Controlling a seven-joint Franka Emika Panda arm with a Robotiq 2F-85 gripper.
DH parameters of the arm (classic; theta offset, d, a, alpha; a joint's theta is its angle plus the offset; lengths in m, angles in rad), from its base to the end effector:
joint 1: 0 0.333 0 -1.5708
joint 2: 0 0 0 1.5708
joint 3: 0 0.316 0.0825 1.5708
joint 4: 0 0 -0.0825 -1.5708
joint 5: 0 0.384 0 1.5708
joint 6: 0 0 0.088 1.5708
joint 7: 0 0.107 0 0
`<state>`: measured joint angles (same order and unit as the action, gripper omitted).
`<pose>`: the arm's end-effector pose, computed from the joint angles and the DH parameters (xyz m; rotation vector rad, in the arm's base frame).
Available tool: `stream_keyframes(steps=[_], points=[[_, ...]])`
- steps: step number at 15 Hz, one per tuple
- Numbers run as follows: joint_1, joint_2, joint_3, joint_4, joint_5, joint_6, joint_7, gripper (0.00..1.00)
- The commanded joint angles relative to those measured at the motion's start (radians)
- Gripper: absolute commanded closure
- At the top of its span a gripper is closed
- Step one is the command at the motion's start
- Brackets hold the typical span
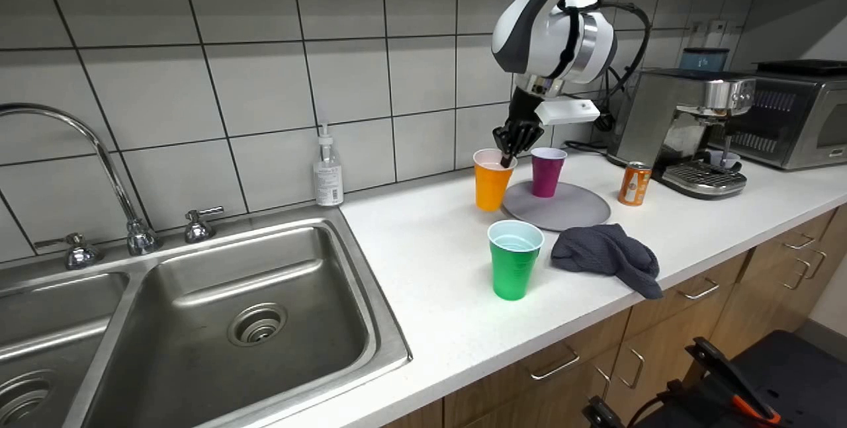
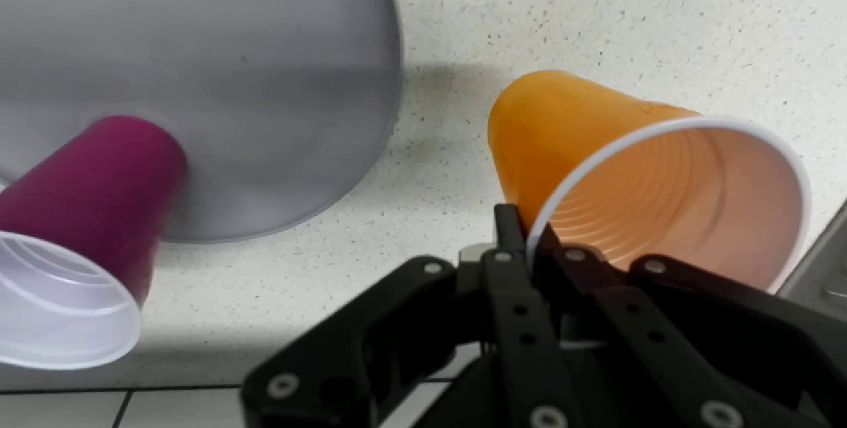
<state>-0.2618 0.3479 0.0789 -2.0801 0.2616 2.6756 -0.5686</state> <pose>0.5979 -0.1202 0.2832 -3.0300 -0.2400 -0.4443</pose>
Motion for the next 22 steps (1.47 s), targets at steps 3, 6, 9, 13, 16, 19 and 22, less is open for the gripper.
stream_keyframes(steps=[3, 6, 9, 13, 16, 19, 22], points=[[-0.011, 0.012, -0.023, 0.033, 0.008, 0.013, 0.061, 0.99], [-0.007, 0.013, -0.044, 0.041, 0.002, 0.011, 0.119, 0.99], [-0.003, 0.015, -0.065, 0.047, -0.002, 0.015, 0.180, 0.99], [0.005, 0.015, -0.098, 0.048, -0.021, 0.018, 0.252, 0.99], [0.012, 0.027, -0.124, 0.058, -0.039, 0.023, 0.302, 0.99], [0.018, 0.044, -0.147, 0.072, -0.060, 0.025, 0.350, 0.99], [0.025, 0.068, -0.161, 0.093, -0.083, 0.026, 0.393, 0.99]])
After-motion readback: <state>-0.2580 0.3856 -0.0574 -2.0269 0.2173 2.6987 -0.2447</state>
